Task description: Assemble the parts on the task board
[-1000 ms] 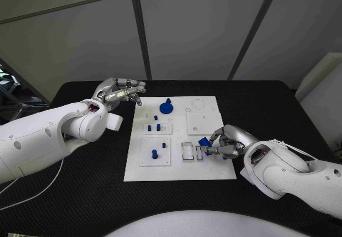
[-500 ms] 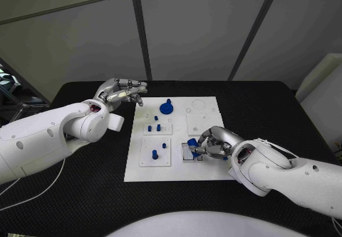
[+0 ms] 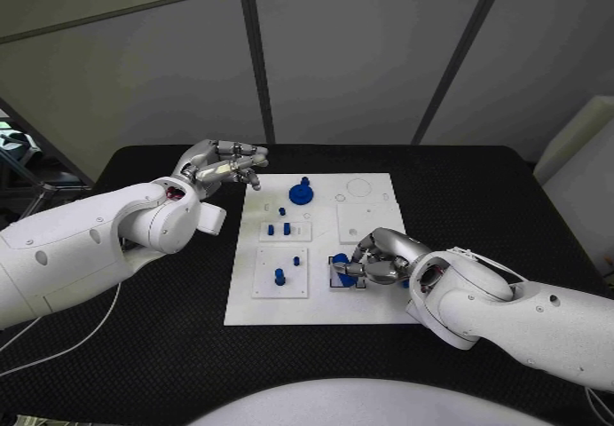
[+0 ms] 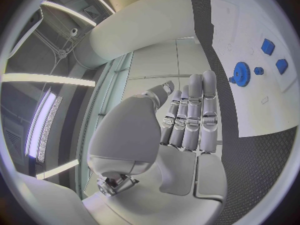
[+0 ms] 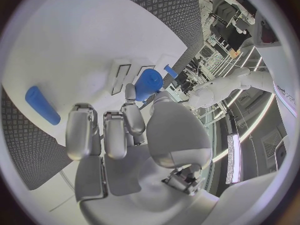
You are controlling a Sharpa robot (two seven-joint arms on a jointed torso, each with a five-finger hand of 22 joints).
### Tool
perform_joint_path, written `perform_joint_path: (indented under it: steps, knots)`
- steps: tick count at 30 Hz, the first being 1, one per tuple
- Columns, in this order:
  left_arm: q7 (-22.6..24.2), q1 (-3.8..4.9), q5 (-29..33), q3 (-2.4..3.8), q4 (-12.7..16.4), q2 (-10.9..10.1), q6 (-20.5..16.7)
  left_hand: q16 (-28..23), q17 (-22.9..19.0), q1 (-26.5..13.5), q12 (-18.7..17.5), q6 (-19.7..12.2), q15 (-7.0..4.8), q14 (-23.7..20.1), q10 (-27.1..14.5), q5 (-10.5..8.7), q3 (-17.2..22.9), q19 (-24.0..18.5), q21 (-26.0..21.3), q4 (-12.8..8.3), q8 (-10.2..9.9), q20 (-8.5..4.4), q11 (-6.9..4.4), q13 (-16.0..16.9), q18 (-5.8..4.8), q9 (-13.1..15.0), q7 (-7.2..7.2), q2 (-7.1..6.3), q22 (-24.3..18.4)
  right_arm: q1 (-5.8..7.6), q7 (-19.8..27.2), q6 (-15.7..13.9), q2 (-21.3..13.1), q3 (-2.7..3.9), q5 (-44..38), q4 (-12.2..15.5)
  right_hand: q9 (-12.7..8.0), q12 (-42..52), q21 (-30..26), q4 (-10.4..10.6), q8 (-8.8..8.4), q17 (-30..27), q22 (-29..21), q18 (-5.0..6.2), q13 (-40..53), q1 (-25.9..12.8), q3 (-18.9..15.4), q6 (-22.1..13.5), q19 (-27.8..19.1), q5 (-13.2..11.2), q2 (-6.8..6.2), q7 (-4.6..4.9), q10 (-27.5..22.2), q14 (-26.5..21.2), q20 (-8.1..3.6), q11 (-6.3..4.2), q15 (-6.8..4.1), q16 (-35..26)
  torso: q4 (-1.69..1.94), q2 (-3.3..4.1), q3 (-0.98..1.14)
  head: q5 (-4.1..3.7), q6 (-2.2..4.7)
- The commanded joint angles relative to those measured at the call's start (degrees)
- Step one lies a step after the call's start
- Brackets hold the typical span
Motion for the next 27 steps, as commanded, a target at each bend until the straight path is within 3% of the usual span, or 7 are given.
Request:
perform_joint_path:
  steps: [1, 8, 11, 15, 19, 22, 27]
  knots:
    - [0.2, 0.10, 0.1, 0.03, 0.0, 0.0, 0.8, -0.3, -0.1, -0.6, 0.1, -0.4, 0.18, -0.3, -0.4, 0.22, -0.1, -0.4, -0.4, 0.1, 0.3, 0.14, 0.14, -0.1, -1.12, 0.0, 0.13, -0.16, -0.1, 0.09, -0.3, 1.2, 0.2, 0.05, -1.2, -0.1, 0.5, -0.5, -0.1, 0.0, -0.10, 3.9, -0.1, -0.52, -0.1, -1.6, -1.2, 0.1, -0.1, -3.6, 0.18, 0.20, -0.2, 3.7, -0.39, -0.22, -0.38, -0.1, -0.07, -0.06, 0.00, 0.10, 0.01]
    - [0.2, 0.10, 0.1, 0.03, 0.1, 0.0, 0.7, -0.3, -0.1, -0.5, 0.1, -0.4, 0.18, -0.3, -0.4, 0.23, -0.1, -0.4, -0.4, 0.1, 0.3, 0.14, 0.13, -0.1, -1.11, 0.0, 0.13, -0.16, -0.1, 0.09, -0.9, 1.3, 0.5, 0.05, -2.3, -0.4, 1.8, -1.6, -0.4, 0.0, -0.27, 3.4, -0.5, -0.45, -0.3, -7.0, -4.6, -0.2, -0.3, -16.9, 0.54, 0.30, -0.5, 3.6, -0.35, -0.11, -0.30, -0.5, -0.08, -0.01, 0.03, 0.21, 0.02]
    - [0.2, 0.10, 0.1, 0.03, 0.1, 0.1, 0.7, -0.3, -0.1, -0.5, 0.1, -0.4, 0.18, -0.3, -0.4, 0.23, -0.1, -0.4, -0.4, 0.1, 0.3, 0.14, 0.13, -0.1, -1.11, 0.0, 0.13, -0.16, -0.1, 0.09, -1.1, 1.1, 0.6, 0.05, -2.6, -0.5, 2.2, -1.9, -0.5, 0.1, -0.35, 3.3, -0.6, -0.42, -0.3, -9.3, -5.3, -0.3, -0.4, -20.4, 0.58, 0.35, -0.6, 3.6, -0.30, -0.06, -0.26, -0.7, -0.06, -0.02, -0.01, 0.14, -0.04]
    - [0.2, 0.10, 0.1, 0.03, 0.1, 0.1, 0.7, -0.3, -0.1, -0.5, 0.1, -0.4, 0.18, -0.3, -0.4, 0.23, -0.1, -0.4, -0.4, 0.1, 0.3, 0.14, 0.13, -0.1, -1.11, 0.0, 0.13, -0.16, -0.1, 0.09, -1.1, 0.8, 0.6, 0.05, -2.9, -0.4, 2.5, -1.8, -0.4, 0.1, -0.29, 3.4, -0.4, -0.46, -0.1, -10.3, -5.3, -0.2, -0.3, -19.9, 0.97, 0.31, -0.4, 3.6, -0.28, -0.08, -0.26, -0.7, -0.08, 0.00, 0.02, -0.08, -0.02]
    - [0.2, 0.10, 0.1, 0.03, 0.1, 0.0, 0.7, -0.3, -0.1, -0.5, 0.1, -0.4, 0.18, -0.3, -0.4, 0.23, -0.1, -0.4, -0.4, 0.1, 0.3, 0.14, 0.13, -0.1, -1.11, 0.0, 0.13, -0.16, -0.1, 0.08, -0.2, 1.0, 0.4, 0.05, -3.0, 0.1, 3.2, -1.7, -0.3, 0.0, -0.19, 3.7, -0.1, -0.51, 0.3, -10.0, -5.2, 0.0, -0.1, -16.4, 1.69, 0.18, -0.1, 3.7, -0.33, -0.19, -0.33, -0.5, -0.14, -0.01, 0.07, 0.05, -0.10]
    - [0.2, 0.10, 0.1, 0.03, 0.1, 0.0, 0.7, -0.3, -0.1, -0.5, 0.1, -0.4, 0.18, -0.3, -0.4, 0.23, -0.1, -0.4, -0.4, 0.1, 0.3, 0.14, 0.13, -0.1, -1.11, 0.0, 0.13, -0.16, -0.1, 0.08, 1.1, 1.5, 0.0, 0.04, -3.1, 0.6, 3.7, -1.7, -0.2, -1.8, -0.10, 4.0, 0.2, -0.55, 0.6, -5.3, -4.4, 0.2, 0.0, -13.8, 1.21, 0.05, 0.1, 3.7, -0.41, -0.32, -0.43, -0.4, -0.13, -0.04, 0.04, 0.07, -0.05]
    - [0.2, 0.10, 0.1, 0.03, 0.1, -0.1, 0.7, -0.3, -0.1, -0.5, 0.1, -0.4, 0.18, -0.3, -0.4, 0.23, -0.1, -0.4, -0.4, 0.1, 0.3, 0.14, 0.13, -0.1, -1.11, 0.0, 0.13, -0.16, -0.1, 0.07, 2.9, 2.0, -1.2, 0.03, -3.4, 1.8, 4.5, -1.7, 0.0, -5.3, -0.14, 4.4, 0.4, -0.60, 1.0, 2.5, -3.1, 0.1, 0.1, -12.6, 0.40, -0.05, 0.3, 3.8, -0.53, -0.43, -0.55, -0.3, -0.17, -0.08, 0.07, 0.30, -0.14]
